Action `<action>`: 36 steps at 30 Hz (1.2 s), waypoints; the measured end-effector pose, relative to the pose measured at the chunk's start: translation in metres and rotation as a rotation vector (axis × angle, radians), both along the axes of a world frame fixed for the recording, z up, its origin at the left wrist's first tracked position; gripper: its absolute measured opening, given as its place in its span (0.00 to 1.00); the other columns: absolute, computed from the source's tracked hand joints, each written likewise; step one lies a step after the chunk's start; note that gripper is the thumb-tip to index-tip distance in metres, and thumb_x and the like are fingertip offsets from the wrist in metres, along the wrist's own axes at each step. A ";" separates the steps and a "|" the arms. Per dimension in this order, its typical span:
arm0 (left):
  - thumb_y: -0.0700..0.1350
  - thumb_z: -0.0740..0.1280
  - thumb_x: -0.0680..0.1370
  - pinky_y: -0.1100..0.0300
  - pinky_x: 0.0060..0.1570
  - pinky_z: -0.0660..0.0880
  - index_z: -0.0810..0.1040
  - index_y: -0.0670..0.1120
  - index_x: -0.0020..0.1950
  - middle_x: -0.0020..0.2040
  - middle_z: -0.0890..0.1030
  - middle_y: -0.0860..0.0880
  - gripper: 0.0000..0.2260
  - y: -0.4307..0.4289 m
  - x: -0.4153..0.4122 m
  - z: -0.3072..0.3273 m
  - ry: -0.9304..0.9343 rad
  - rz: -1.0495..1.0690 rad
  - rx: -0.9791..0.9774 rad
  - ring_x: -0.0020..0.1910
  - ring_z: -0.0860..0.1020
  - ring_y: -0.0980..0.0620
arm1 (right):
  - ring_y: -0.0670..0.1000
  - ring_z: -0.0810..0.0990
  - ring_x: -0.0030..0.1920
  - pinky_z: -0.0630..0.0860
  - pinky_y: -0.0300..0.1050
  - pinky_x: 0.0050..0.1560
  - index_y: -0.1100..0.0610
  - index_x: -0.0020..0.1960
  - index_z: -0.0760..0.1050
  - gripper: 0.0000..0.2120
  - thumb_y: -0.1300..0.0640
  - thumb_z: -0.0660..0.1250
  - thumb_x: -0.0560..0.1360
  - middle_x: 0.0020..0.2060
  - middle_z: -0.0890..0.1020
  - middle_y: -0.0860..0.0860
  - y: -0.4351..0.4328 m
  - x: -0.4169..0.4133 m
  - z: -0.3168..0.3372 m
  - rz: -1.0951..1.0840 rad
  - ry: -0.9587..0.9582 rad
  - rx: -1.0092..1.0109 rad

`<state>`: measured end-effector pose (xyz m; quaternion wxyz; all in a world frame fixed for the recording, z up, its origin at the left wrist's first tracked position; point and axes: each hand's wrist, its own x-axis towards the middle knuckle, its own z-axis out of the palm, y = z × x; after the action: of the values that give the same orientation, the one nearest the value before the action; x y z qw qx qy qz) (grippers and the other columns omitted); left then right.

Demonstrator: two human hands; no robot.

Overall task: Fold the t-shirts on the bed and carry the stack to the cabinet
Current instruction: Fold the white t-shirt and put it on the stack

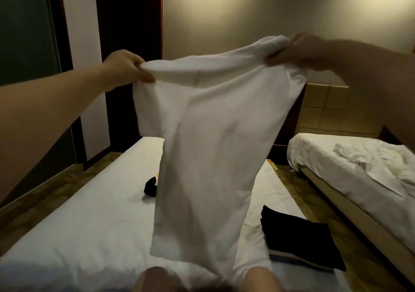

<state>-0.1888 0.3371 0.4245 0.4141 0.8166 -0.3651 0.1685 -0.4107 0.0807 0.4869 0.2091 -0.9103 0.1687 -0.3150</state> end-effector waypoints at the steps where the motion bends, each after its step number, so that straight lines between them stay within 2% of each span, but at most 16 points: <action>1: 0.40 0.72 0.71 0.61 0.42 0.71 0.77 0.37 0.59 0.46 0.75 0.45 0.17 -0.001 0.001 -0.002 0.025 -0.012 0.009 0.43 0.73 0.51 | 0.52 0.79 0.45 0.76 0.46 0.52 0.65 0.59 0.75 0.20 0.58 0.72 0.71 0.56 0.79 0.61 0.000 0.001 0.001 -0.007 0.026 -0.003; 3: 0.38 0.71 0.72 0.71 0.32 0.74 0.76 0.36 0.60 0.45 0.75 0.45 0.18 -0.002 0.004 -0.006 0.103 -0.057 -0.003 0.38 0.72 0.55 | 0.46 0.74 0.37 0.74 0.41 0.45 0.64 0.59 0.75 0.19 0.58 0.72 0.71 0.48 0.79 0.56 -0.003 0.006 0.002 -0.025 0.032 -0.007; 5: 0.37 0.70 0.72 0.77 0.29 0.72 0.74 0.35 0.61 0.43 0.75 0.47 0.18 -0.004 0.005 -0.009 0.183 -0.105 -0.055 0.38 0.72 0.56 | 0.47 0.75 0.39 0.72 0.40 0.41 0.65 0.59 0.75 0.19 0.58 0.72 0.71 0.44 0.77 0.53 -0.007 0.011 0.002 -0.019 -0.016 0.026; 7: 0.37 0.69 0.73 0.77 0.29 0.72 0.74 0.35 0.61 0.41 0.74 0.50 0.18 -0.007 0.006 -0.011 0.231 -0.139 -0.095 0.38 0.72 0.58 | 0.50 0.76 0.45 0.74 0.41 0.43 0.64 0.61 0.75 0.19 0.59 0.71 0.72 0.48 0.78 0.54 -0.010 0.015 0.000 -0.001 -0.029 0.066; 10: 0.39 0.69 0.73 0.77 0.30 0.72 0.74 0.37 0.61 0.41 0.74 0.52 0.18 -0.010 0.009 -0.014 0.244 -0.142 -0.115 0.36 0.74 0.60 | 0.47 0.75 0.39 0.73 0.39 0.41 0.65 0.63 0.73 0.18 0.59 0.67 0.75 0.49 0.77 0.56 -0.013 0.020 -0.005 0.001 0.016 0.015; 14: 0.40 0.70 0.73 0.74 0.34 0.75 0.75 0.41 0.59 0.44 0.75 0.51 0.15 -0.016 0.015 -0.013 0.272 -0.172 -0.169 0.41 0.74 0.58 | 0.46 0.73 0.37 0.73 0.35 0.36 0.66 0.64 0.70 0.18 0.59 0.64 0.77 0.61 0.74 0.64 -0.015 0.023 -0.008 0.017 -0.088 0.004; 15: 0.40 0.69 0.74 0.75 0.32 0.74 0.75 0.42 0.57 0.43 0.75 0.52 0.13 -0.017 0.015 -0.013 0.294 -0.190 -0.165 0.41 0.74 0.59 | 0.45 0.73 0.38 0.75 0.35 0.36 0.66 0.65 0.69 0.19 0.59 0.64 0.77 0.62 0.74 0.63 -0.014 0.023 -0.008 0.040 -0.076 0.028; 18: 0.39 0.68 0.74 0.74 0.33 0.75 0.76 0.44 0.51 0.44 0.76 0.51 0.07 -0.015 0.021 -0.015 0.389 -0.249 -0.081 0.42 0.75 0.56 | 0.45 0.75 0.43 0.75 0.42 0.55 0.65 0.66 0.68 0.19 0.60 0.63 0.77 0.56 0.74 0.57 -0.017 0.019 -0.011 0.107 -0.032 0.126; 19: 0.39 0.68 0.73 0.72 0.33 0.76 0.76 0.45 0.49 0.44 0.76 0.50 0.06 -0.014 0.023 -0.017 0.428 -0.279 -0.050 0.43 0.75 0.55 | 0.44 0.75 0.42 0.75 0.41 0.55 0.65 0.66 0.69 0.19 0.59 0.63 0.77 0.54 0.74 0.55 -0.020 0.019 -0.013 0.115 -0.029 0.142; 22: 0.46 0.74 0.63 0.69 0.34 0.77 0.78 0.45 0.48 0.46 0.79 0.48 0.16 -0.016 0.033 -0.029 0.558 -0.361 0.051 0.44 0.79 0.52 | 0.47 0.75 0.45 0.73 0.24 0.35 0.65 0.65 0.70 0.18 0.59 0.63 0.78 0.52 0.74 0.53 -0.032 0.028 -0.025 0.078 -0.016 0.154; 25: 0.55 0.81 0.51 0.66 0.36 0.79 0.80 0.45 0.47 0.43 0.83 0.49 0.29 -0.032 0.052 -0.051 0.651 -0.390 0.063 0.42 0.83 0.52 | 0.45 0.74 0.39 0.69 0.24 0.25 0.65 0.63 0.71 0.17 0.59 0.64 0.77 0.50 0.75 0.53 -0.051 0.049 -0.045 0.018 0.017 0.195; 27: 0.50 0.76 0.64 0.65 0.37 0.80 0.78 0.42 0.49 0.45 0.82 0.46 0.19 -0.057 0.062 -0.070 0.731 -0.369 -0.004 0.43 0.81 0.51 | 0.43 0.73 0.36 0.69 0.26 0.23 0.65 0.62 0.72 0.16 0.59 0.64 0.77 0.47 0.77 0.53 -0.070 0.068 -0.062 -0.022 0.043 0.288; 29: 0.43 0.66 0.75 0.64 0.41 0.80 0.76 0.40 0.50 0.46 0.79 0.45 0.07 -0.086 0.074 -0.089 0.760 -0.284 -0.086 0.45 0.79 0.51 | 0.49 0.78 0.42 0.74 0.30 0.30 0.66 0.62 0.71 0.16 0.59 0.64 0.78 0.42 0.77 0.52 -0.090 0.092 -0.081 -0.063 0.041 0.338; 30: 0.41 0.65 0.77 0.61 0.45 0.79 0.76 0.39 0.49 0.46 0.78 0.45 0.06 -0.101 0.082 -0.098 0.755 -0.242 -0.118 0.44 0.79 0.51 | 0.54 0.79 0.49 0.77 0.35 0.39 0.66 0.63 0.71 0.17 0.58 0.63 0.78 0.45 0.78 0.54 -0.101 0.104 -0.088 -0.094 0.032 0.327; 32: 0.41 0.65 0.77 0.57 0.51 0.77 0.76 0.38 0.52 0.46 0.78 0.44 0.07 -0.128 0.098 -0.110 0.698 -0.161 -0.176 0.47 0.79 0.48 | 0.58 0.77 0.59 0.74 0.45 0.53 0.65 0.63 0.70 0.18 0.55 0.61 0.79 0.53 0.78 0.59 -0.118 0.126 -0.097 -0.165 0.033 0.244; 36: 0.43 0.64 0.78 0.55 0.54 0.77 0.73 0.37 0.62 0.55 0.76 0.42 0.15 -0.186 0.135 -0.095 0.579 -0.104 -0.273 0.52 0.77 0.46 | 0.59 0.76 0.59 0.72 0.46 0.52 0.62 0.61 0.75 0.17 0.53 0.62 0.78 0.46 0.74 0.52 -0.166 0.173 -0.080 -0.236 -0.025 0.133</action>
<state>-0.0534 0.1514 0.3297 0.6148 0.7476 -0.2473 -0.0449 -0.2377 -0.0854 0.4071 0.2323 -0.8643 0.2927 -0.3368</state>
